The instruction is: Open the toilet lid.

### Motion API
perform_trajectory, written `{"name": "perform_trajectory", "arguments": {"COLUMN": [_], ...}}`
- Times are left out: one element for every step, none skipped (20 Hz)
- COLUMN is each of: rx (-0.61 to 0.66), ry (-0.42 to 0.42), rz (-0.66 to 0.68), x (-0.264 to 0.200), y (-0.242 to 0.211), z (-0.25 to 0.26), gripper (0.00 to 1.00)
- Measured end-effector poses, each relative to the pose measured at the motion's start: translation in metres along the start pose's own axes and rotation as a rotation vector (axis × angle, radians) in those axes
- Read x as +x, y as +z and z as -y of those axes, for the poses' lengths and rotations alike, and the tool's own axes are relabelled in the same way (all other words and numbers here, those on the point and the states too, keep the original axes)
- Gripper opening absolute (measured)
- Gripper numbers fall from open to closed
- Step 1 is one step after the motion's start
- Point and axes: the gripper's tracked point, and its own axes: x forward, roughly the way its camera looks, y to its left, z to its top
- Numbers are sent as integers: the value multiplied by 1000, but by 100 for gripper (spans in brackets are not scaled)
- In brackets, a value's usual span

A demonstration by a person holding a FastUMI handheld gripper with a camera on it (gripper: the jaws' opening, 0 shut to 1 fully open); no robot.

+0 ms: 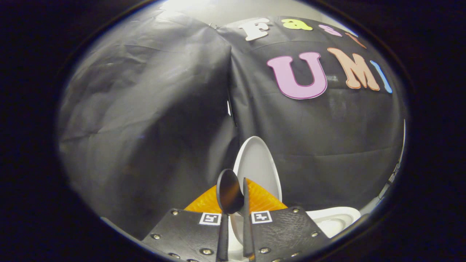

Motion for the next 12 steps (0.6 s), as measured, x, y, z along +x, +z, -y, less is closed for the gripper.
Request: {"name": "perform_trajectory", "arguments": {"rx": [-2,-4,-7,-9,-13,-11,-11,-16,-18,-21,-21,-17], "ry": [-3,-9,-13,-8,-9,0,-3,-25,-37,-49,-48,-30], "rz": [-3,-4,-16,-31,-40,-48,-51,-59,-67,-79,-84,-79], "x": [1,0,0,4,4,3,4,3,1,-1,-3,-5], "y": [-2,-2,-5,-10,-12,-12,-15,-17,-18,-23,-26,-27], "z": [-1,0,0,0,-2,-3,-2,1,3,5,5,1], "gripper": [16,16,16,22,28,35,36,37,44,51,58,65]}}
